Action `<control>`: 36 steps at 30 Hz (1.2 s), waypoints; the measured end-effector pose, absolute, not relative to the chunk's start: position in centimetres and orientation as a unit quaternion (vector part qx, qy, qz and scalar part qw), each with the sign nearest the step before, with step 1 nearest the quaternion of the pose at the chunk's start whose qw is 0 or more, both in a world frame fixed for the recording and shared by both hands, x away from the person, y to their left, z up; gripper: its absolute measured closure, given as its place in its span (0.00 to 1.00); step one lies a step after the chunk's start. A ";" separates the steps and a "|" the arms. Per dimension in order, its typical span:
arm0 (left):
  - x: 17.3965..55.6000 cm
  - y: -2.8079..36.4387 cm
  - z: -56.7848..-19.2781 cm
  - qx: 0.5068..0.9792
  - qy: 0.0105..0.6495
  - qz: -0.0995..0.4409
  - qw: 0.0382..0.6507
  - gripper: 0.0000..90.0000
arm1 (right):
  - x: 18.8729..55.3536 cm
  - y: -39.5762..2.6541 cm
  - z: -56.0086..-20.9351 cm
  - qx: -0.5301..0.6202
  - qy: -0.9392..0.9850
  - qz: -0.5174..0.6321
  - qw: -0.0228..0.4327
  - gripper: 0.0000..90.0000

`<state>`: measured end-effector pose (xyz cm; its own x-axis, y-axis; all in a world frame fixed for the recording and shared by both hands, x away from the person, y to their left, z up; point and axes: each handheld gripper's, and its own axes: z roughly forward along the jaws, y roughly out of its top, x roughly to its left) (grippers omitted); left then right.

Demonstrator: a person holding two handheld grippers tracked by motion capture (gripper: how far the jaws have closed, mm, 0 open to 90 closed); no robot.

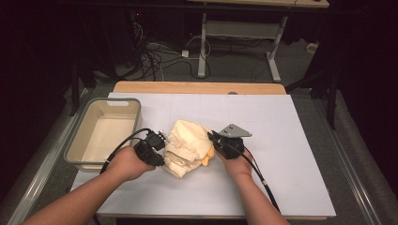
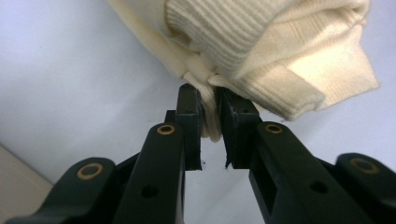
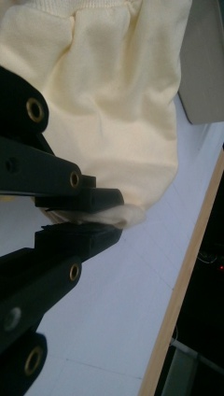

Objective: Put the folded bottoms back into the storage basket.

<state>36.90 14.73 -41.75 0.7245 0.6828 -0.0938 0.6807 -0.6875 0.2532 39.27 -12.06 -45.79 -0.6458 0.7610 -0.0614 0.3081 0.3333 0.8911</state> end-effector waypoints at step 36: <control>36.9 18.9 -39.7 0.914 0.389 0.034 0.112 0.85 | 40.1 -8.2 -44.7 0.308 0.780 0.495 0.227 0.94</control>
